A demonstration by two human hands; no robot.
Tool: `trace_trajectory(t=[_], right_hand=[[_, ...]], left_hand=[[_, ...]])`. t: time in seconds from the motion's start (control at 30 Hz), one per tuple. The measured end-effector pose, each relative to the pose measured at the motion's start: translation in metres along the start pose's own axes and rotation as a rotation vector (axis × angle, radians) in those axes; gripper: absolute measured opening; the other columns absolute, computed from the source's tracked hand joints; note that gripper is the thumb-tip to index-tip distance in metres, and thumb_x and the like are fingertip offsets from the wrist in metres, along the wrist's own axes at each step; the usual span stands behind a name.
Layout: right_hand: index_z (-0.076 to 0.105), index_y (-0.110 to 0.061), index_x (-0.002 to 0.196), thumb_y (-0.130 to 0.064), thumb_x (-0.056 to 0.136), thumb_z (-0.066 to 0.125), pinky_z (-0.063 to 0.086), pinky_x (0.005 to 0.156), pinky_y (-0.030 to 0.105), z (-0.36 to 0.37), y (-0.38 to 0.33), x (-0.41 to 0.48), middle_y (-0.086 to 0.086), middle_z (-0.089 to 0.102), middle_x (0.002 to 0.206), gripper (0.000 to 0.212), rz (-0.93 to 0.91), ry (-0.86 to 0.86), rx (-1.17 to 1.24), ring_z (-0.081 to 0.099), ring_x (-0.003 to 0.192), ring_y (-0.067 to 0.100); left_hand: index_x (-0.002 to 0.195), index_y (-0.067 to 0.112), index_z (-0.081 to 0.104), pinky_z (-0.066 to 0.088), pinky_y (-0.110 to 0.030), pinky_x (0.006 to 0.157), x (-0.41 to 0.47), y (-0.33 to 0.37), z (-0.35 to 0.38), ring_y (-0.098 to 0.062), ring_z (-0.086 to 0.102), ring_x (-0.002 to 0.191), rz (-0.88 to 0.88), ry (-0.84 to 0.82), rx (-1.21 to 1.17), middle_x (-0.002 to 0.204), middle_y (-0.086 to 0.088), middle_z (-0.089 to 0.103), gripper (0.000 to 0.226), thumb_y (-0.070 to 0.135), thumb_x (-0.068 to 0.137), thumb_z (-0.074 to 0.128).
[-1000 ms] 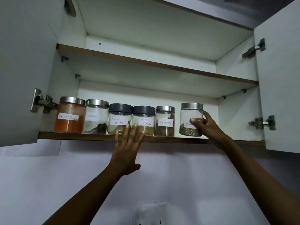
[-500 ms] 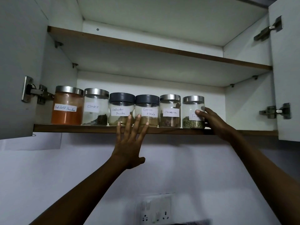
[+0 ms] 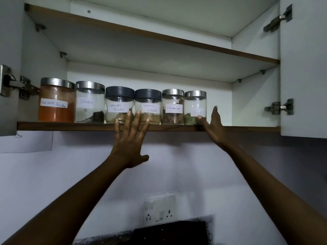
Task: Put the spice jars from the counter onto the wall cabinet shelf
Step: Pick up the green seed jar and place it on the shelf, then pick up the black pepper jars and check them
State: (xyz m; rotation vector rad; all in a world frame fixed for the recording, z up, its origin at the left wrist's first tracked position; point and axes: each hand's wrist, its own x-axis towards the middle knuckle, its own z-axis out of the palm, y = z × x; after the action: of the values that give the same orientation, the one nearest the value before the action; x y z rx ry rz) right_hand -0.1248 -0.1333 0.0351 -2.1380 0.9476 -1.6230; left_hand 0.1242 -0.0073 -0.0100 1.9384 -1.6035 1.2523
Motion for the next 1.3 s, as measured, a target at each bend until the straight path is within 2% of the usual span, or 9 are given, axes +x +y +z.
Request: trace_trajectory(t=[0.1, 0.2, 0.4, 0.6, 0.7, 0.83, 1.07, 1.17, 1.3], right_hand=[[-0.005, -0.01, 0.149, -0.04, 0.094, 0.048, 0.0, 0.115, 0.027, -0.002, 0.007, -0.04, 0.004, -0.007, 0.159, 0.081, -0.058, -0.038, -0.053, -0.005, 0.146, 0.015], [0.007, -0.017, 0.15, -0.035, 0.092, 0.055, 0.002, 0.115, 0.03, -0.013, 0.021, -0.086, 0.001, 0.003, 0.159, 0.077, -0.107, -0.083, -0.17, 0.0, 0.146, 0.016], [0.039, -0.026, 0.137, -0.026, 0.088, 0.063, 0.019, 0.1, 0.019, -0.059, 0.079, -0.195, -0.007, 0.038, 0.142, 0.055, -0.036, -0.135, -0.267, 0.022, 0.13, 0.012], [0.053, -0.024, 0.126, -0.023, 0.089, 0.061, 0.025, 0.101, 0.023, -0.125, 0.163, -0.293, -0.005, 0.048, 0.135, 0.038, 0.301, -0.291, -0.334, 0.03, 0.127, 0.015], [0.062, -0.016, 0.117, -0.018, 0.088, 0.062, 0.032, 0.108, 0.033, -0.159, 0.202, -0.341, 0.003, 0.056, 0.127, 0.029, 0.477, -0.377, -0.353, 0.044, 0.122, 0.021], [0.066, -0.008, 0.111, -0.012, 0.085, 0.065, 0.042, 0.101, 0.03, -0.193, 0.244, -0.4, 0.01, 0.063, 0.118, 0.027, 0.72, -0.521, -0.364, 0.058, 0.112, 0.027], [0.024, -0.034, 0.145, -0.053, 0.069, 0.073, 0.025, 0.114, 0.044, -0.227, 0.291, -0.493, 0.001, 0.017, 0.153, 0.092, 0.983, -1.086, -0.665, 0.018, 0.141, 0.032], [0.017, -0.032, 0.147, -0.045, 0.068, 0.076, 0.03, 0.111, 0.043, -0.229, 0.293, -0.517, 0.005, 0.017, 0.151, 0.1, 0.886, -1.036, -0.669, 0.024, 0.136, 0.032], [0.03, -0.027, 0.143, -0.028, 0.068, 0.076, 0.035, 0.105, 0.033, -0.229, 0.287, -0.523, 0.005, 0.034, 0.137, 0.087, 0.845, -0.812, -0.563, 0.034, 0.126, 0.025]], left_hand=[[0.139, 0.019, -0.027, -0.014, -0.06, 0.108, -0.017, 0.013, -0.003, -0.035, -0.036, 0.131, 0.076, -0.011, -0.013, 0.146, -0.015, -0.035, 0.114, 0.063, 0.076, 0.056], [0.149, 0.014, 0.018, 0.007, -0.061, 0.111, -0.049, 0.05, -0.002, -0.039, -0.001, 0.142, 0.3, 0.06, -0.093, 0.156, -0.019, 0.004, 0.096, 0.044, 0.073, 0.07], [0.104, 0.019, 0.071, 0.016, -0.05, 0.112, -0.109, 0.158, 0.007, -0.029, 0.045, 0.131, 0.417, 0.032, -0.566, 0.129, -0.004, 0.061, 0.025, 0.016, 0.08, 0.068], [0.1, 0.019, 0.07, 0.032, -0.024, 0.105, -0.157, 0.251, 0.025, -0.013, 0.059, 0.108, 0.434, -0.215, -0.837, 0.108, 0.008, 0.068, 0.021, 0.017, 0.088, 0.054], [0.099, 0.02, 0.071, 0.046, -0.028, 0.091, -0.184, 0.297, 0.031, -0.014, 0.06, 0.104, 0.424, -0.324, -0.965, 0.107, 0.006, 0.069, 0.021, 0.018, 0.086, 0.054], [0.105, 0.025, 0.069, 0.047, -0.026, 0.086, -0.228, 0.35, 0.046, -0.012, 0.059, 0.102, 0.412, -0.526, -1.074, 0.112, 0.005, 0.067, 0.022, 0.021, 0.089, 0.053], [0.108, 0.025, 0.066, 0.046, -0.023, 0.09, -0.294, 0.397, 0.056, -0.004, 0.059, 0.097, 0.548, -0.97, -1.187, 0.111, 0.005, 0.066, 0.022, 0.022, 0.092, 0.052], [0.11, 0.022, 0.065, 0.048, -0.019, 0.086, -0.31, 0.4, 0.056, -0.003, 0.062, 0.093, 0.537, -1.045, -1.236, 0.107, 0.003, 0.068, 0.021, 0.022, 0.092, 0.054], [0.111, 0.023, 0.065, 0.044, -0.006, 0.078, -0.319, 0.394, 0.052, 0.002, 0.062, 0.09, 0.502, -1.073, -1.293, 0.106, 0.004, 0.07, 0.021, 0.024, 0.092, 0.055]])
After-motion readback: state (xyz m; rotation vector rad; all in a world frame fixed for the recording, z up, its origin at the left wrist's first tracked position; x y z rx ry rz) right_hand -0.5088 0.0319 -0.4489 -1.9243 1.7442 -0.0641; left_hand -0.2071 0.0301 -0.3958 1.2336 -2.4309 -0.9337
